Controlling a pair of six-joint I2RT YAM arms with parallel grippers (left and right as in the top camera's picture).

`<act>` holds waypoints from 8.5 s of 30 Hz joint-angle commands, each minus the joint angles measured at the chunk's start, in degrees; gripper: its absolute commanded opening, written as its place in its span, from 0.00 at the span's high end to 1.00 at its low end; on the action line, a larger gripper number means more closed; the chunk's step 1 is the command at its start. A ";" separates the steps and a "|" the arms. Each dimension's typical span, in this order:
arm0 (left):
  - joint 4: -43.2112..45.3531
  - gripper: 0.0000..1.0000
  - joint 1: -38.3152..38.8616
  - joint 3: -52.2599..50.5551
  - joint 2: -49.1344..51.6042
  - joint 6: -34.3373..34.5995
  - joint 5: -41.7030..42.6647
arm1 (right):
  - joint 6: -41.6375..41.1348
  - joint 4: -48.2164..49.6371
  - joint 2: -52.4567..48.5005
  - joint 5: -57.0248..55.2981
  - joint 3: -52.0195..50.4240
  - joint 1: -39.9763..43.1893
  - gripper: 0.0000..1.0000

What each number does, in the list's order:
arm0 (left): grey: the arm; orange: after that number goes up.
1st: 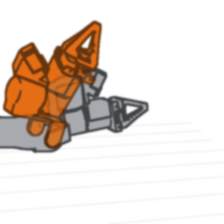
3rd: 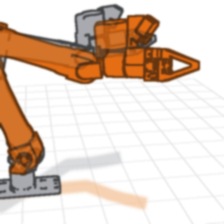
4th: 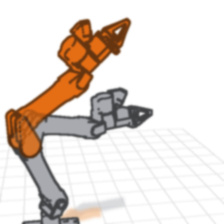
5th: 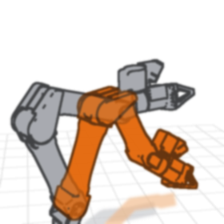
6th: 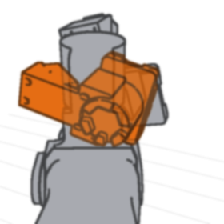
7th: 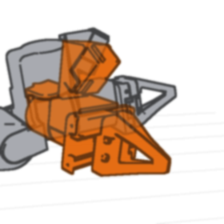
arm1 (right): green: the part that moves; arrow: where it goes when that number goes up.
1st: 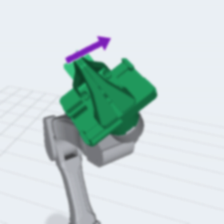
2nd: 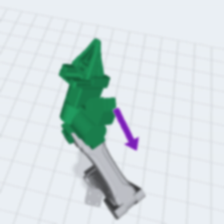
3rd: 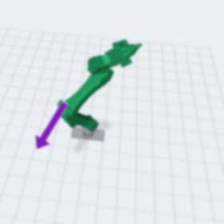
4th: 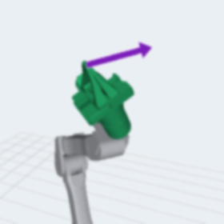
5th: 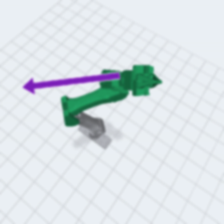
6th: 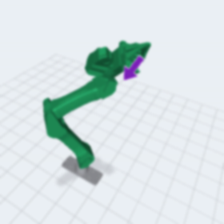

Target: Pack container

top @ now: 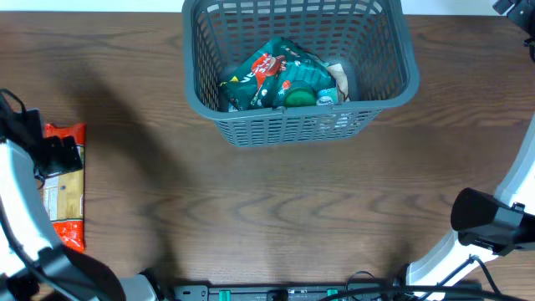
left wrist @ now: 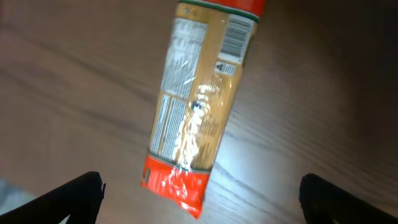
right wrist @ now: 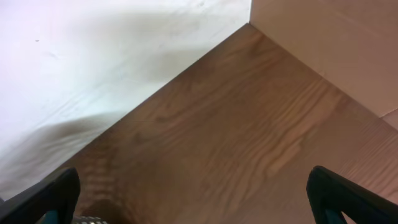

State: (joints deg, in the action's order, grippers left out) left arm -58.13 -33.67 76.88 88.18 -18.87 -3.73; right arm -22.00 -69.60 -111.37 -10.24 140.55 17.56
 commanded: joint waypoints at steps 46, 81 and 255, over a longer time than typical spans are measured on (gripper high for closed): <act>12.55 0.01 -8.70 -0.24 30.42 -6.14 12.76 | -0.70 -0.11 0.52 -0.24 0.11 0.04 0.01; 12.66 0.94 -3.63 16.70 19.26 1.64 21.40 | -0.70 -0.11 0.52 -0.24 0.11 0.04 0.01; 8.24 0.01 39.45 8.74 -44.13 26.36 -17.68 | -0.70 -0.11 0.52 -0.24 0.11 0.04 0.01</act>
State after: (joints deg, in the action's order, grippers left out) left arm -50.96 6.09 91.53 47.72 4.75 -22.20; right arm -22.02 -69.60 -111.37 -10.24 140.55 17.56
